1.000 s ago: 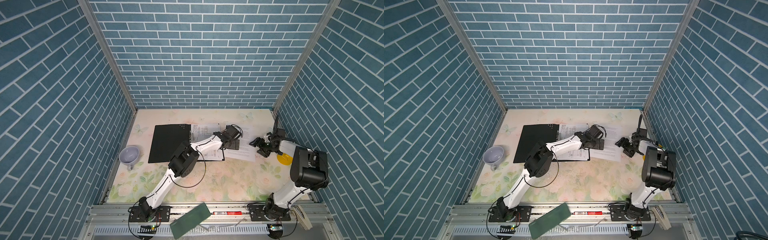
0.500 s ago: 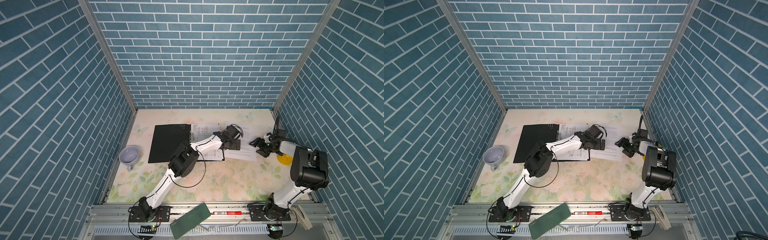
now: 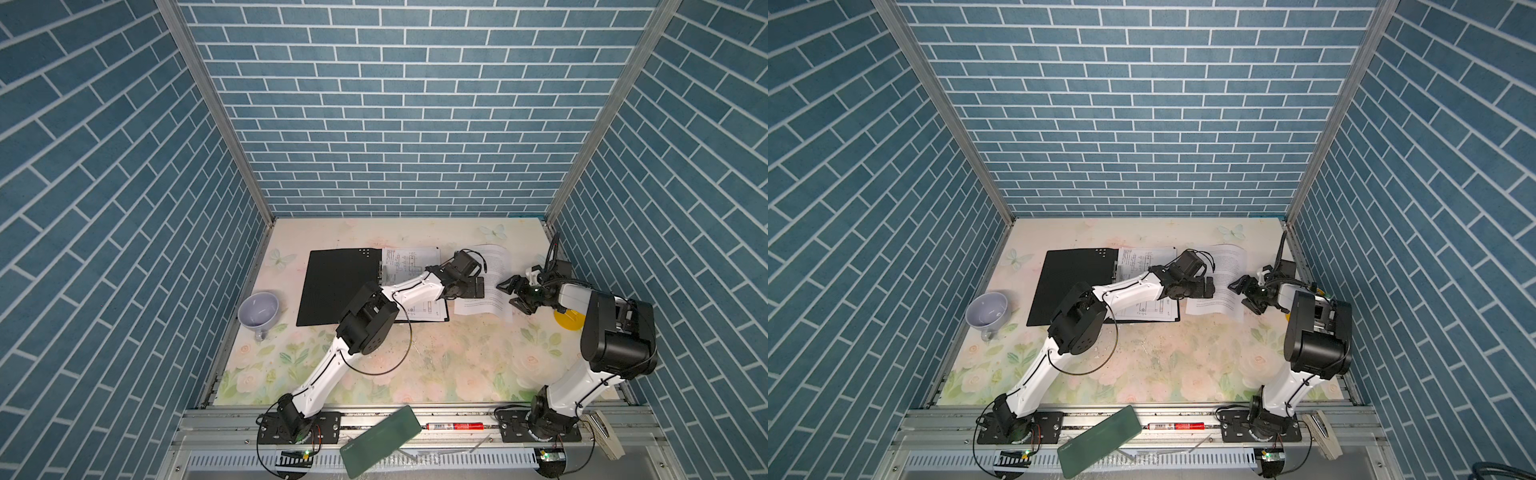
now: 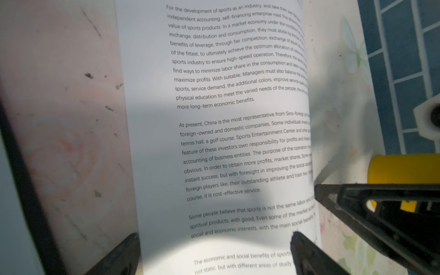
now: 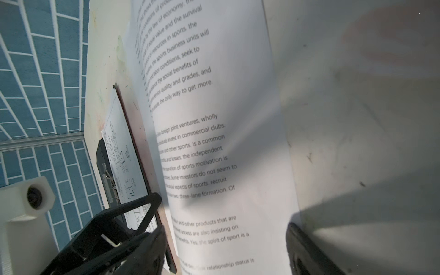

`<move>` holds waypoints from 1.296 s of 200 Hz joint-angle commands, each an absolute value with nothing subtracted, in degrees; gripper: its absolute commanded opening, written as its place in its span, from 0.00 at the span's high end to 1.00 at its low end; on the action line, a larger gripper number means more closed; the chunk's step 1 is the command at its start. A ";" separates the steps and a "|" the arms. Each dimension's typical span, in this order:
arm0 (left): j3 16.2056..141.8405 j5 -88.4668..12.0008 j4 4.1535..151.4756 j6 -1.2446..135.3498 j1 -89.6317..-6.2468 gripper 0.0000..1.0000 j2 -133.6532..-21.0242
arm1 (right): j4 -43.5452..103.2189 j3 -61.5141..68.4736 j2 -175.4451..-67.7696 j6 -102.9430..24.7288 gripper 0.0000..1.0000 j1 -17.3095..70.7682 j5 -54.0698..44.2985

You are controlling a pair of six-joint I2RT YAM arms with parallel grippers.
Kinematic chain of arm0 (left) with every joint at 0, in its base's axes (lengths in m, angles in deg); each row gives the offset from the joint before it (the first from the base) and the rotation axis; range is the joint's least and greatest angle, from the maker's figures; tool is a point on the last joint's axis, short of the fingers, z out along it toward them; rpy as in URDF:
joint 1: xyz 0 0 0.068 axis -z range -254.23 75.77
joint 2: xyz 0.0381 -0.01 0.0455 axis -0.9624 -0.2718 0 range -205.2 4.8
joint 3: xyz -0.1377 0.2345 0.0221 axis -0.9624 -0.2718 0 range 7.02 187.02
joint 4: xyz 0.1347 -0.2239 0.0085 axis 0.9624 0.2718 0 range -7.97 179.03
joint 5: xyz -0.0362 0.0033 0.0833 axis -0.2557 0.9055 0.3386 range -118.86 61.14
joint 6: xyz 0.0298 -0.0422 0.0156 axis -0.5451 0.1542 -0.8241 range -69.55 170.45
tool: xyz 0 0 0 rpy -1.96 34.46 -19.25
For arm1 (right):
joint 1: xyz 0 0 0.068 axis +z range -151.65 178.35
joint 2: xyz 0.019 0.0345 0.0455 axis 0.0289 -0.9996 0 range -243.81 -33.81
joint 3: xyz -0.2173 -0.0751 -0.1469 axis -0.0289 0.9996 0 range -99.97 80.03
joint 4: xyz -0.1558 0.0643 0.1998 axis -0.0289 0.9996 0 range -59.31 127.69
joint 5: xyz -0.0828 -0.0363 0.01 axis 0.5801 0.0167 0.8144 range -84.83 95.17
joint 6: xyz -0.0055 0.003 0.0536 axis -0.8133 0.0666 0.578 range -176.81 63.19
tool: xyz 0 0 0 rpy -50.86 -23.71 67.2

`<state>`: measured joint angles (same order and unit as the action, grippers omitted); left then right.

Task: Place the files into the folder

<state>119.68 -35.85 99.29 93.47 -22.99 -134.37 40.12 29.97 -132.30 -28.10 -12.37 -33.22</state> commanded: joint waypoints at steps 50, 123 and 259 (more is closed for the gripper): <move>114.04 -39.24 92.12 97.56 -22.93 0.00 -134.01 | 39.66 33.32 -134.97 -23.29 0.21 -12.04 -36.35; 111.89 -40.97 87.60 100.01 -22.74 0.00 -133.60 | 38.11 34.40 -135.41 -21.81 0.21 -11.95 -35.91; 115.55 -41.35 88.20 101.55 -21.92 0.18 -136.11 | 35.00 35.34 -134.23 -18.99 0.22 -11.01 -37.38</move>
